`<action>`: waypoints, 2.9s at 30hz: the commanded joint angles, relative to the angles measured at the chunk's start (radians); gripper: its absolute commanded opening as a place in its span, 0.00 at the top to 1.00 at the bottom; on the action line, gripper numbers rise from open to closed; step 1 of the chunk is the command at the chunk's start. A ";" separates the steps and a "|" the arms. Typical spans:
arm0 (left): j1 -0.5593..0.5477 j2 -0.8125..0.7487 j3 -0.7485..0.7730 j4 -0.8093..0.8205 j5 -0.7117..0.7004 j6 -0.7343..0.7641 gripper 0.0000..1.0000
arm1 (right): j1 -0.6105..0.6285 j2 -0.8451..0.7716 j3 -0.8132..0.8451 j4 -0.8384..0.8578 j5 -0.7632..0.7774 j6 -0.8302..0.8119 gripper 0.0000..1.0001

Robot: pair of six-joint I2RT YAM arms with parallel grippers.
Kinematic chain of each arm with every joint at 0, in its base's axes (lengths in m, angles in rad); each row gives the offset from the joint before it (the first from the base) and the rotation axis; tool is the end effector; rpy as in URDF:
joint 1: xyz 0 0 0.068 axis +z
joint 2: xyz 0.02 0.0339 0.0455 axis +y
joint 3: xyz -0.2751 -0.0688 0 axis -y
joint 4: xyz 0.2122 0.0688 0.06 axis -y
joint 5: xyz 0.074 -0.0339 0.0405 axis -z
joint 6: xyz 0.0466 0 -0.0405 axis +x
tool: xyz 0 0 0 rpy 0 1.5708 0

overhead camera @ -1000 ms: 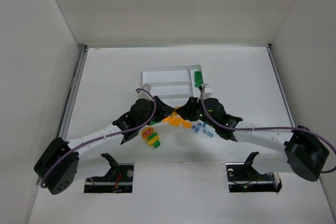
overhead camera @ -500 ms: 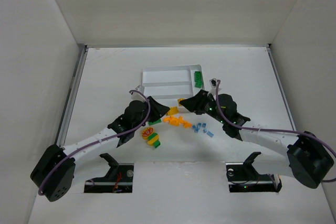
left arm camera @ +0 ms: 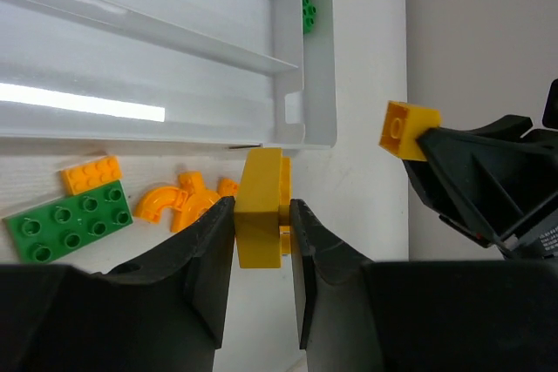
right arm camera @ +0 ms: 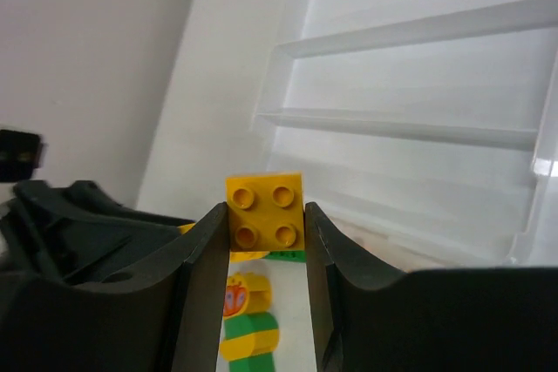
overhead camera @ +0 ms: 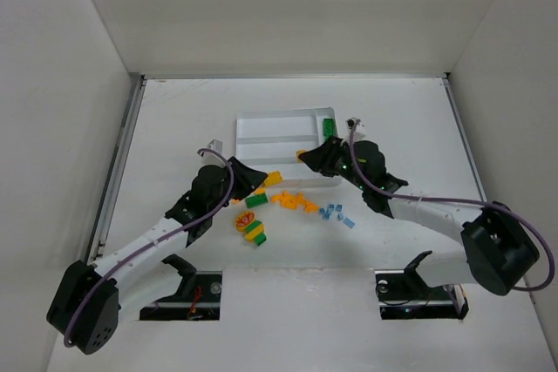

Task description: Sort the legos into containers by color

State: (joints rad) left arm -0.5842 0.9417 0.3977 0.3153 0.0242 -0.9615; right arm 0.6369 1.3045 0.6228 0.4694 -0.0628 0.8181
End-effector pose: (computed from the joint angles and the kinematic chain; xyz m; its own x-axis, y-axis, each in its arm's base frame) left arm 0.1564 -0.1047 0.2501 -0.5765 -0.6016 -0.5529 0.1717 0.5723 -0.8018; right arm 0.2137 0.1617 0.2664 -0.5850 0.4733 -0.6586 -0.3158 0.6150 0.7225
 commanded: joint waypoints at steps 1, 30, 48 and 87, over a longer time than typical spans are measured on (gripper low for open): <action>0.040 -0.034 0.016 -0.005 0.029 0.027 0.90 | 0.030 0.090 0.148 -0.133 0.153 -0.166 0.72; 0.174 0.385 0.288 0.229 0.023 0.041 0.89 | -0.092 0.632 0.780 -0.405 0.324 -0.459 0.32; 0.189 0.959 0.734 0.280 0.056 0.041 0.88 | -0.032 -0.004 0.019 -0.153 0.330 -0.270 0.52; 0.128 -0.202 -0.052 -0.377 -0.103 0.126 0.63 | 0.712 0.374 0.166 -0.152 0.373 -0.404 0.30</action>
State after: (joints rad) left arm -0.4385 0.7631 0.3664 0.0200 -0.0841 -0.8127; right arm 1.3487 1.6657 0.7475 0.2707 0.2604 0.4141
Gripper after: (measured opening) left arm 0.373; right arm 0.706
